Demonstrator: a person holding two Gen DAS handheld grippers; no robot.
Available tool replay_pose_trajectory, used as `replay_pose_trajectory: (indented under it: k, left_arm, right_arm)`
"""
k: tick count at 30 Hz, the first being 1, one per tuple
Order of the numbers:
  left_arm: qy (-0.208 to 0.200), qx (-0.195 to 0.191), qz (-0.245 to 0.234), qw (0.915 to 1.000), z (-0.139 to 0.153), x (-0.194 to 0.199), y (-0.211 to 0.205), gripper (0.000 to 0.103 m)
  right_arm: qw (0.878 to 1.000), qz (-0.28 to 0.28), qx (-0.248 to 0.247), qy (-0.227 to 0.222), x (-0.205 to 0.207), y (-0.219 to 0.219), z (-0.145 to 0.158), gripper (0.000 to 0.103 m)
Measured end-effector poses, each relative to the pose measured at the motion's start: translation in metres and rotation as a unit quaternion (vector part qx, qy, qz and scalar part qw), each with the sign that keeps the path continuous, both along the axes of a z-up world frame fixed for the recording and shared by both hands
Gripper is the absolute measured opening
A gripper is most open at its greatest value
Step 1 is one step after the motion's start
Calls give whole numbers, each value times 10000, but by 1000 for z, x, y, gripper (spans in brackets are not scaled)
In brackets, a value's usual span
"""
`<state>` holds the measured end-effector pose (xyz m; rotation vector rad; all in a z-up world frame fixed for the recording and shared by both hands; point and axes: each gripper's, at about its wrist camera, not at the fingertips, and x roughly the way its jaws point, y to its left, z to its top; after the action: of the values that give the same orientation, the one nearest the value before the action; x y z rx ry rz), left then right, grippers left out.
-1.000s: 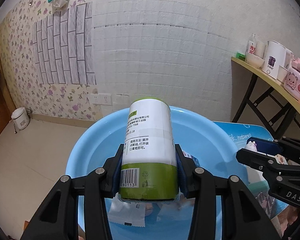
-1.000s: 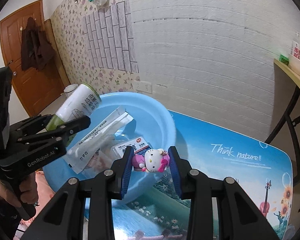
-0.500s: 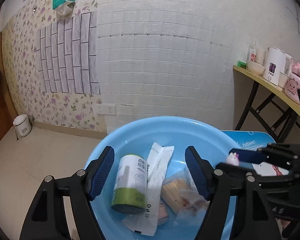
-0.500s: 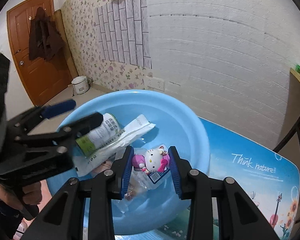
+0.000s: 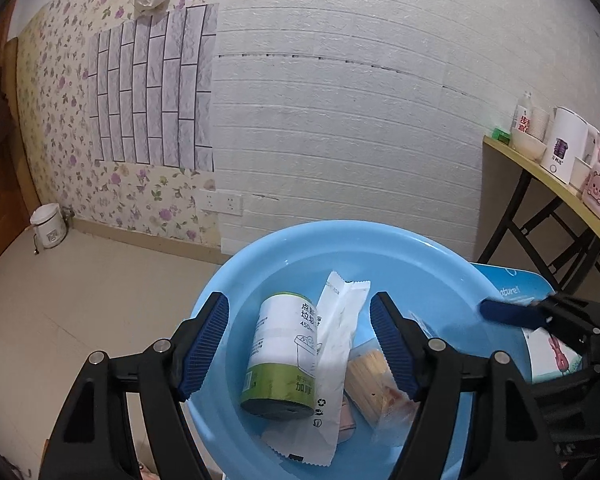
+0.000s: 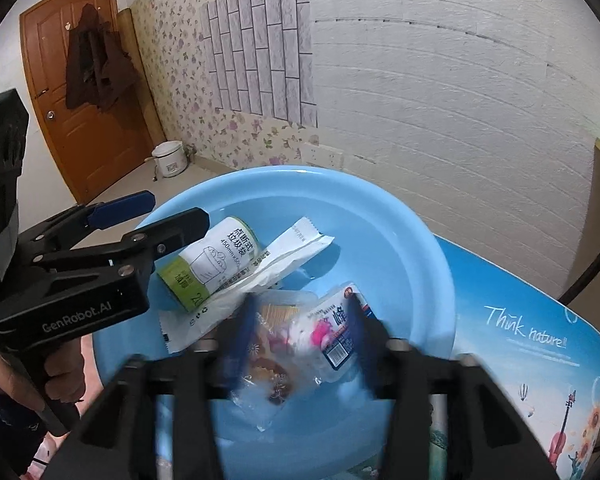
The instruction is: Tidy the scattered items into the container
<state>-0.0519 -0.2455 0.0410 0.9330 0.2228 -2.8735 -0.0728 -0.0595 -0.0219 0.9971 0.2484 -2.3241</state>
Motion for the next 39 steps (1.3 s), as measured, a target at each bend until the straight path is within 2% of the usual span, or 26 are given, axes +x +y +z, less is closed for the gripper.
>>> replay_pose_trajectory:
  k: [1, 4, 20, 22, 24, 26, 30, 36, 39]
  left_arm:
    - [0, -10, -4, 10000, 0, 0, 1, 71]
    - [3, -28, 8, 10000, 2, 0, 3, 71]
    - [9, -149, 12, 9999, 11, 5, 15, 77]
    - [-18, -156, 10, 9999, 13, 5, 16, 81]
    - [-21, -155, -14, 9999, 16, 5, 21, 88]
    - [-16, -190, -60, 9998, 19, 6, 26, 88]
    - [-101, -319, -196, 9992, 21, 4, 43, 98]
    - [-260, -428, -295, 9983, 25, 0, 63, 101]
    - [-318, -442, -329, 9980, 27, -1, 71, 101]
  right_arm:
    - [10000, -48, -14, 51, 1, 1, 1, 83]
    - [9998, -109, -170, 71, 3, 7, 5, 83]
    - [9994, -274, -166, 95, 3, 19, 8, 83]
    - [9993, -312, -176, 104, 3, 22, 9, 83]
    - [9992, -359, -165, 96, 4, 25, 10, 83]
    - [9989, -428, -132, 97, 3, 26, 11, 87]
    - [9981, -608, -127, 24, 0, 36, 11, 89]
    - [9961, -868, -28, -133, -8, 55, 6, 89]
    - [9951, -975, 18, -177, -13, 65, 5, 93]
